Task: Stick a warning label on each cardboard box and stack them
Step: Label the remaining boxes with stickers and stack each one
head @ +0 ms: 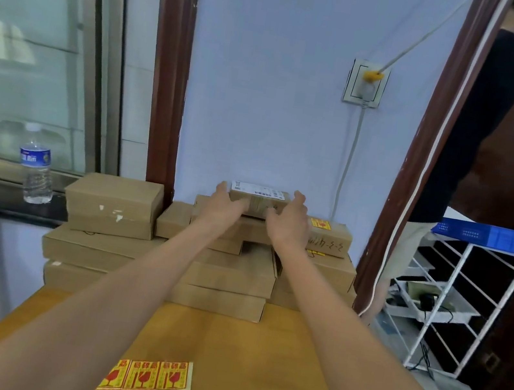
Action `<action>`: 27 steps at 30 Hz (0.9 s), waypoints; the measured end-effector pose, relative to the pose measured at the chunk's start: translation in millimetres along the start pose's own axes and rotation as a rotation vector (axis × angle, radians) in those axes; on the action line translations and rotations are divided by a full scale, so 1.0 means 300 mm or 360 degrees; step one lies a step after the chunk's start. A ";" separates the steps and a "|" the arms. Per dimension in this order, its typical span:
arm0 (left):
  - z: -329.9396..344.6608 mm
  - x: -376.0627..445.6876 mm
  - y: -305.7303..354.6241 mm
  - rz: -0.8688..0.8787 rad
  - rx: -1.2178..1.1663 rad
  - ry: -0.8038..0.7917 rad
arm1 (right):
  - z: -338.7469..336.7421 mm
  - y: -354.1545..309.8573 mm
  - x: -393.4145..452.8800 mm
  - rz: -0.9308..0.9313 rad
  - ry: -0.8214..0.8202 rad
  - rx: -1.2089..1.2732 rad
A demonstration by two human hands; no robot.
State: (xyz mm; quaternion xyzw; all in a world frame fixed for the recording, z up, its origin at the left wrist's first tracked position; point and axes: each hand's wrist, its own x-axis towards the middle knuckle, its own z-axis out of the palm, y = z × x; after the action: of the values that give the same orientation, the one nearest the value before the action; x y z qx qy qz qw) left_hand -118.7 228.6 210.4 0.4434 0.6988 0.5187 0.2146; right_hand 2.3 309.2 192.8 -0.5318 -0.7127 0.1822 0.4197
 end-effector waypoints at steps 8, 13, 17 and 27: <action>-0.097 -0.268 -0.032 0.0306 -0.0398 0.0078 | -0.255 0.065 -0.236 0.0098 -0.0023 0.0895; -0.095 -0.553 -0.107 0.0205 -0.0450 0.0120 | -0.386 0.179 -0.491 0.0180 -0.0124 0.0975; -0.035 -0.764 -0.217 0.0255 -0.0290 0.0187 | -0.426 0.316 -0.711 0.0040 -0.0255 0.0809; 0.105 -1.029 -0.508 0.0288 0.0389 0.0053 | -0.391 0.580 -1.070 0.0081 -0.0432 0.0127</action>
State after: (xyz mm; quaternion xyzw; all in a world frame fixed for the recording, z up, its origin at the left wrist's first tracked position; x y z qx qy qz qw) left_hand 3.8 -25.0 9.9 0.5186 0.7175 0.4542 0.0999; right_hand 226.9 58.9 8.3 -0.5031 -0.7413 0.2911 0.3356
